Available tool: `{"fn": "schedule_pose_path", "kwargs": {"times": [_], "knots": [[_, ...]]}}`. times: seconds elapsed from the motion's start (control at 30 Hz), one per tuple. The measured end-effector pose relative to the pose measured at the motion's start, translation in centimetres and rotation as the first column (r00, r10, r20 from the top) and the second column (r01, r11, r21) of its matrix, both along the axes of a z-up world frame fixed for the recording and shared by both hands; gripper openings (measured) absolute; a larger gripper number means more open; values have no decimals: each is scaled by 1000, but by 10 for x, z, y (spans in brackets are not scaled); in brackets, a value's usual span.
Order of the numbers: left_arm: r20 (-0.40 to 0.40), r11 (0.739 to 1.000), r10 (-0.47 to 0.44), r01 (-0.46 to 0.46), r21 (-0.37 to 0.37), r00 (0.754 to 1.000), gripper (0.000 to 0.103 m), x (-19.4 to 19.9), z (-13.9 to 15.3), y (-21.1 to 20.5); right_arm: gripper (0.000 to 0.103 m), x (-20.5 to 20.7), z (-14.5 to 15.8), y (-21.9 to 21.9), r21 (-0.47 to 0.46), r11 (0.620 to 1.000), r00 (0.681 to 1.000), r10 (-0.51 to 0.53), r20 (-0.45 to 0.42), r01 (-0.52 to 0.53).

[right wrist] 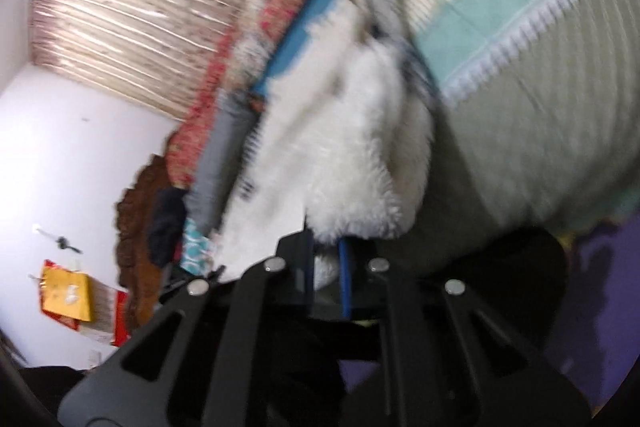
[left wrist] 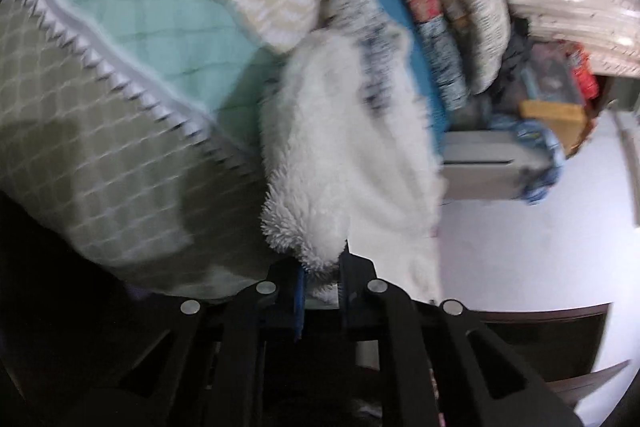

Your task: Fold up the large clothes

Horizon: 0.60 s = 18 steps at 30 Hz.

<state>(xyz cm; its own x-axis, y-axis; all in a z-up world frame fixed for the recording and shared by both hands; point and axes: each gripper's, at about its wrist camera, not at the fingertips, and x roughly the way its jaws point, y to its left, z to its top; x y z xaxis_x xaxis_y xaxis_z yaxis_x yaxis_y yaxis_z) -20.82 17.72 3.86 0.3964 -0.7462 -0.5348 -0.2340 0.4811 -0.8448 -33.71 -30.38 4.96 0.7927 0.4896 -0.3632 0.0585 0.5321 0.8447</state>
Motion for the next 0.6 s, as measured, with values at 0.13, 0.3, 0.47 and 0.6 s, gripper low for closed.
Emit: {"fn": "schedule_pose_path", "kwargs": {"times": [0.13, 0.3, 0.47, 0.6], "knots": [[48, 996, 41, -37, -80, 998, 22, 27, 37, 4, 10, 27, 41, -22, 31, 999, 995, -21, 97, 18], [100, 992, 86, -76, -98, 991, 22, 91, 79, -5, 10, 96, 85, -44, 16, 999, 990, -36, 138, 34], [122, 995, 103, -104, 6, 987, 22, 178, 102, -34, 10, 200, 96, -71, -4, 997, 994, -71, 84, 72], [76, 981, 134, -143, 135, 988, 22, 247, 88, -48, 10, 269, 75, -85, -46, 993, 994, -109, -3, 109]]}}
